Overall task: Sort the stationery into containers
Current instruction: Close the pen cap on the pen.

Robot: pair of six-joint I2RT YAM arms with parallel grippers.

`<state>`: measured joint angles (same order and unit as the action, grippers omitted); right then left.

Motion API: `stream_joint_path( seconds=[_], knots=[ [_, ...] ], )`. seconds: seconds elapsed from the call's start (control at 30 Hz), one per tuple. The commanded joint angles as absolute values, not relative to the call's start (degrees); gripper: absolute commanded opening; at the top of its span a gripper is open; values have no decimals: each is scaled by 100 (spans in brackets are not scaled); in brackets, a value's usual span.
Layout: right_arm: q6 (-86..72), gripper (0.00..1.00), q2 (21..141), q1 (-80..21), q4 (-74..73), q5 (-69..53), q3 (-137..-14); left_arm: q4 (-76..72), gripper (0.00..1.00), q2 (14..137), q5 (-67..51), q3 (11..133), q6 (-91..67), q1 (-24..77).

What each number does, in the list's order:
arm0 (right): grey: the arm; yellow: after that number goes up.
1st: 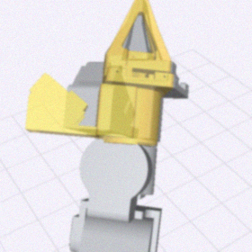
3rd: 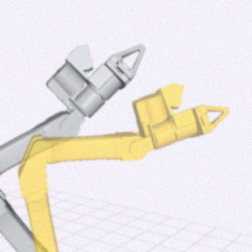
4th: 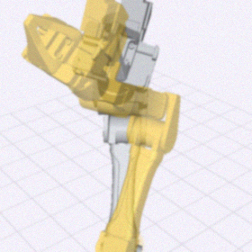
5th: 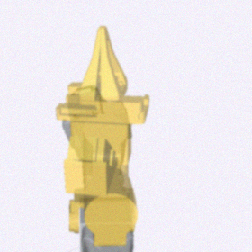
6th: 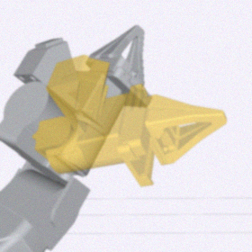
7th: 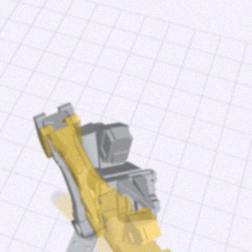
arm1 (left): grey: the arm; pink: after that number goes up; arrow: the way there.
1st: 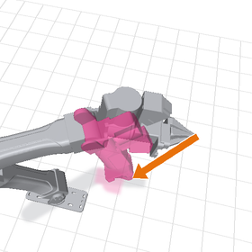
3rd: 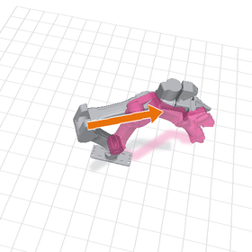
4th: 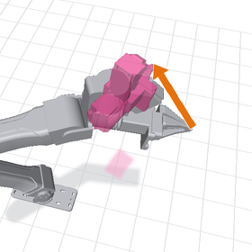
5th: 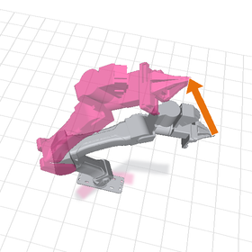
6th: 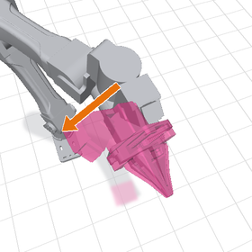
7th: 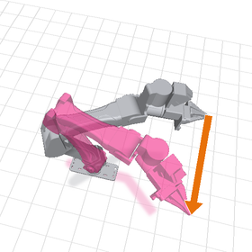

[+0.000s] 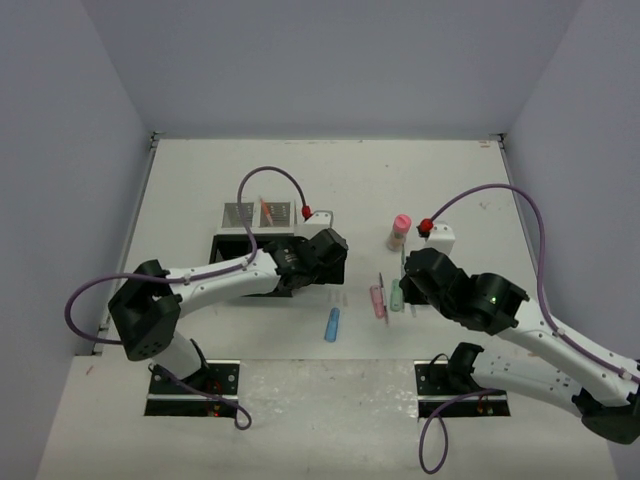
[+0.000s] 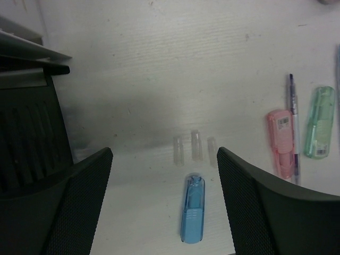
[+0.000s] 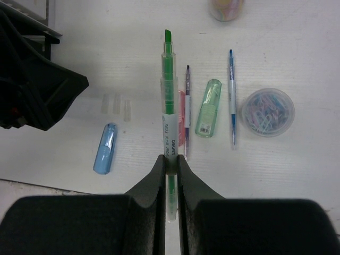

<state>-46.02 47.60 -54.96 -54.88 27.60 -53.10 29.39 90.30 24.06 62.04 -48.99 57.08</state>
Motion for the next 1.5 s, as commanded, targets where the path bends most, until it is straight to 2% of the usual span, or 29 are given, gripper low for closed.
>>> stream_joint_path(
  seconds=[0.0,0.13,0.33,0.57,0.97,1.03,1.37,1.4,1.47],
  knots=[
    [-4649,0,4702,-5476,-5484,2986,-5252,3151,78,9388,2493,6275,-5312,5737],
    [-4654,0,4636,-5476,-5484,2962,-5212,3186,73,9604,2548,6281,-5392,5739],
    [-4647,0,4614,-5482,-5484,2924,-5203,3164,71,9876,2499,6443,-5370,5789],
    [-4649,0,4597,-5484,-5449,2892,-5186,3138,59,10265,2391,6600,-5414,5897],
    [-4597,0,4579,-5484,-5397,2826,-5128,3129,56,10489,2329,6697,-5458,5950],
    [-4597,0,4586,-5476,-5396,2819,-5126,3136,51,10528,2314,6693,-5482,5970],
    [-4562,0,4579,-5484,-5345,2778,-5142,3138,40,10695,2286,6644,-5555,6003],
    [-4553,0,4579,-5484,-5344,2769,-5142,3129,38,10721,2285,6645,-5555,6003],
    [-4553,0,4579,-5484,-5343,2760,-5142,3138,26,10776,2267,6645,-5555,6003]
  ],
)
